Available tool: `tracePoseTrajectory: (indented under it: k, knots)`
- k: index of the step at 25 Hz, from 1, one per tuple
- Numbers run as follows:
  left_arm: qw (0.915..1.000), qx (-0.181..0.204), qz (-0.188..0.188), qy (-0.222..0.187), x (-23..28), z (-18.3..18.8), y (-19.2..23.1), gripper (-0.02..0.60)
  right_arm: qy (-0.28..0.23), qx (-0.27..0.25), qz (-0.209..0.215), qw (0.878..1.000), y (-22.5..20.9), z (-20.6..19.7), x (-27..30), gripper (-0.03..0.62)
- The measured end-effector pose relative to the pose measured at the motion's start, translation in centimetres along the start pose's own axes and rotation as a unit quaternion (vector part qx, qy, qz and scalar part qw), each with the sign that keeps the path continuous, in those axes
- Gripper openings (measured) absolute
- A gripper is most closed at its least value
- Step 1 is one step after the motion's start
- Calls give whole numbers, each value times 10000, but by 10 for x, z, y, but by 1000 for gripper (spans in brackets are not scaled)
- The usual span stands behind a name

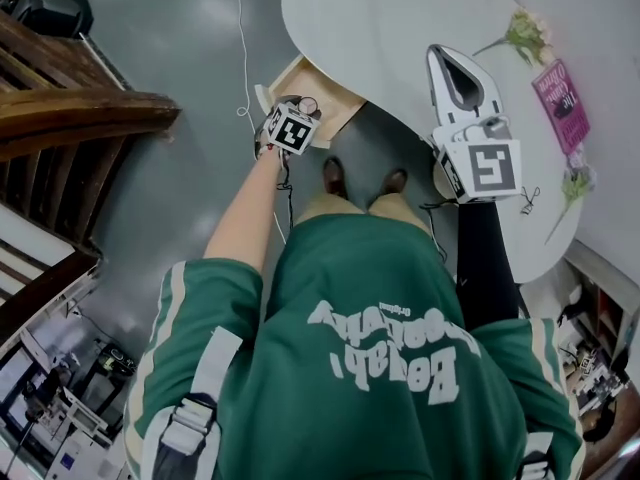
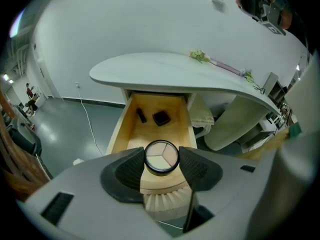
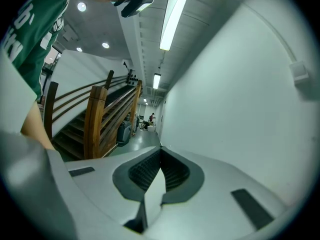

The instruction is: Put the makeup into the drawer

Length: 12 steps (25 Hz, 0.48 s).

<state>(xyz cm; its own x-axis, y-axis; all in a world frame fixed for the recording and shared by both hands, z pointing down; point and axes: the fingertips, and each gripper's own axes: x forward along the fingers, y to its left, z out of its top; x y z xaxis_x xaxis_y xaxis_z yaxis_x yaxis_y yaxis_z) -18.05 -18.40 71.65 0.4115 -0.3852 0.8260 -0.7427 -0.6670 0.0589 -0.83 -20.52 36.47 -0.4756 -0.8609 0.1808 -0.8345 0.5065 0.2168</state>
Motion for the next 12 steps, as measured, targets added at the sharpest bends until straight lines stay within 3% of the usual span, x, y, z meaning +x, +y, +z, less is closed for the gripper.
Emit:
tracePoseTrajectory:
  k: [8,12]
  knots:
    - [9980,389,-88,497,11,-23,-9,239,82,-8,-105,9999,0,-2,-5,9]
    - [9936,746,218,824,10,-36,-7,239,66,-20,-101,9999,3,-1,-8,9]
